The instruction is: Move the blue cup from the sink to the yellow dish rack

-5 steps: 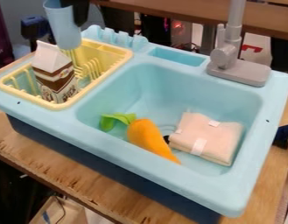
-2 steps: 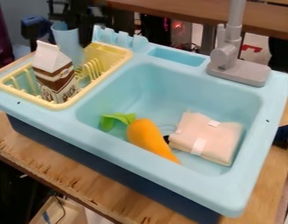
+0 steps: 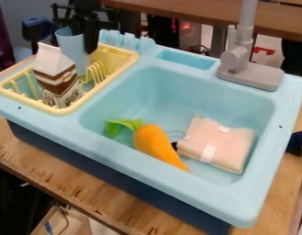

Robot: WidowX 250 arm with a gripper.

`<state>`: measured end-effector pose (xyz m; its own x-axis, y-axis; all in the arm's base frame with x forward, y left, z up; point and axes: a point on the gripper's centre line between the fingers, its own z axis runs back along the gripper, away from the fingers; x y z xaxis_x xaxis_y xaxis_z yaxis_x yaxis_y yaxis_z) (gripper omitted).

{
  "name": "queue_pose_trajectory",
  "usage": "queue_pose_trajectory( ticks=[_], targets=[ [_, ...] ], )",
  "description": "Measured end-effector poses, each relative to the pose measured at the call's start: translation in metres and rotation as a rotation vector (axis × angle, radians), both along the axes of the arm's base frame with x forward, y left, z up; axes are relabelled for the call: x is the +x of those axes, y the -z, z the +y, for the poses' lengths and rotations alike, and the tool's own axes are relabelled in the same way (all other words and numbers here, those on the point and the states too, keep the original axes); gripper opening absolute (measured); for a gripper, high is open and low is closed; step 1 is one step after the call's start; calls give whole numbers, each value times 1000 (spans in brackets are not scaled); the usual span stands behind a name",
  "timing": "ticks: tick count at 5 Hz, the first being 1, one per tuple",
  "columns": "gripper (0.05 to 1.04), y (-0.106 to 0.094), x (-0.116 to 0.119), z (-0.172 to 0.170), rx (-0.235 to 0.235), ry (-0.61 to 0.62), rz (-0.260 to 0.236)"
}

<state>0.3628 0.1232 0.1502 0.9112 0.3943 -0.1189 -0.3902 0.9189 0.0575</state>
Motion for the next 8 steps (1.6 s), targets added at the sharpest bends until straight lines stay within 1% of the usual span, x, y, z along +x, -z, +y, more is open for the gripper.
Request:
queue_pose_trajectory(
  ticks=[1, 2, 3, 4, 5, 6, 7, 8],
  targets=[
    [127, 6, -1, -1, -6, 4, 3],
    [328, 7, -1, -1, -10, 14, 5],
    [607, -3, -4, -6, -27, 1, -5],
    [897, -32, -5, -8, -17, -12, -70],
    [1011, -50, -11, -10, -5, -24, -100],
    [1007, -73, -23, -18, 40, 11, -104],
    [1005, -87, -46, -69, 64, 182, -91],
    [1005, -86, -72, -117, 64, 345, -68]
  ],
)
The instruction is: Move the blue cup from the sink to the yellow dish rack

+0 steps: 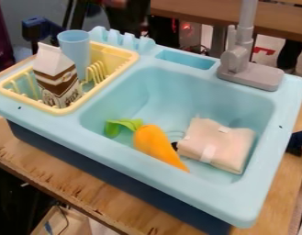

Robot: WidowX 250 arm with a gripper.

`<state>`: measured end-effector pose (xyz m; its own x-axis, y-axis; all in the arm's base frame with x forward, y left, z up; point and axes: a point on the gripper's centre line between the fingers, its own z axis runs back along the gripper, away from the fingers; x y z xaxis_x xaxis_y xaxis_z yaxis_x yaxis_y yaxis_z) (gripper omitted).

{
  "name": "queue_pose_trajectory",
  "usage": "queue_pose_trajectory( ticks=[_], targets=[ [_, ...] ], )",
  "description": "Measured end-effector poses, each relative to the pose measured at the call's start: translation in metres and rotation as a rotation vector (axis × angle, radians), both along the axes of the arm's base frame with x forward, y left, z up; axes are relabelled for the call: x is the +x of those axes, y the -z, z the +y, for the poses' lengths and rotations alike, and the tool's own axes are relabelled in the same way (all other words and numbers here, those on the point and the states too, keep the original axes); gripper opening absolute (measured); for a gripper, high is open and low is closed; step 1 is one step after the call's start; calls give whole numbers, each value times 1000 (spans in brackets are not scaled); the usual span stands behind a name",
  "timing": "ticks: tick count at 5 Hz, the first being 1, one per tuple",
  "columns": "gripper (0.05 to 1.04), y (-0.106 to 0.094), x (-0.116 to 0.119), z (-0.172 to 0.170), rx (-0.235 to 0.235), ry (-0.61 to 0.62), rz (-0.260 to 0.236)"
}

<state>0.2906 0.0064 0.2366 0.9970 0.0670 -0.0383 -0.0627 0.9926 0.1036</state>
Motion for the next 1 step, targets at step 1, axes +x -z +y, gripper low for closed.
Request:
queue_pose_trajectory(
  ticks=[1],
  targets=[
    [1005, 3, -22, -34, 18, 123, 3]
  ],
)
